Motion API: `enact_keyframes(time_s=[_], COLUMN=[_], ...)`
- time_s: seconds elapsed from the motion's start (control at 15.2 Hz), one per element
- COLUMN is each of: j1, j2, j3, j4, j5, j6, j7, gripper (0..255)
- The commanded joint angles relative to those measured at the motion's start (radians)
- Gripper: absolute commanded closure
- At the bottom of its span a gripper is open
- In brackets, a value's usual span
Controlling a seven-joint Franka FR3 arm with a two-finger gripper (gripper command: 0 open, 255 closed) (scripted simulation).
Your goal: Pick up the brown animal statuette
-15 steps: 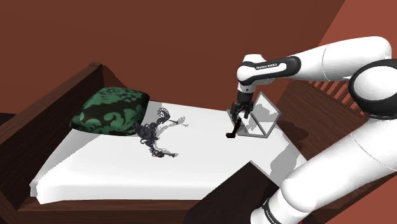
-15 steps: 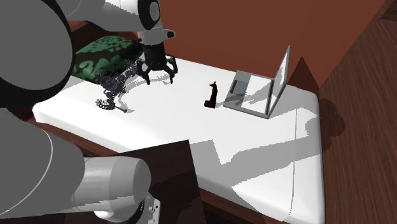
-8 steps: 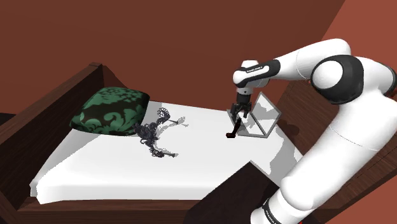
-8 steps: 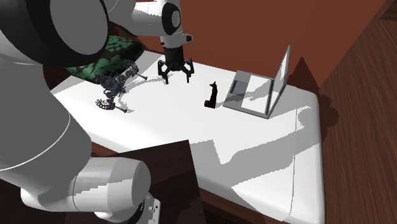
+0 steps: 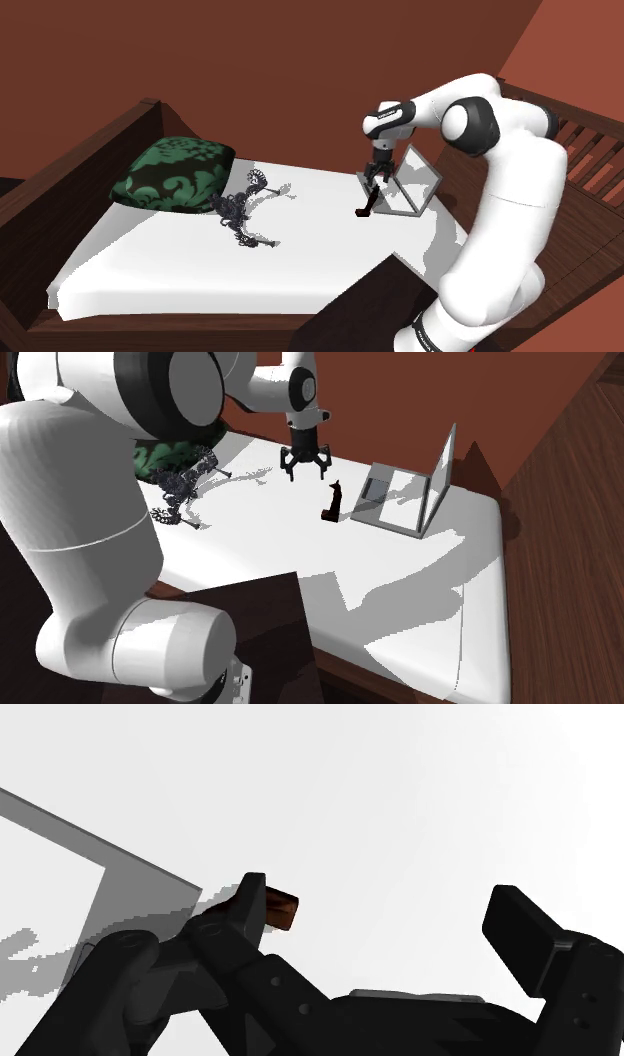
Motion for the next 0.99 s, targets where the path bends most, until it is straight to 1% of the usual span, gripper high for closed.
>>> enact_keyframes(time_s=[0.0, 0.26, 0.53, 0.59, 0.92], j1=[-0.022, -0.075, -0.137, -0.142, -0.145], j2=[0.08, 0.239, 0.413, 0.428, 0.462], j3=[-0.002, -0.002, 0.001, 0.002, 0.007], j4=[0.078, 0.264, 0.496, 0.517, 0.505], j5=[0.015, 0.041, 0.064, 0.065, 0.07], j6=[0.0, -0.031, -0.089, -0.095, -0.05], j7=[-0.02, -0.06, -0.09, -0.092, -0.088], gripper=[0, 0, 0, 0, 0])
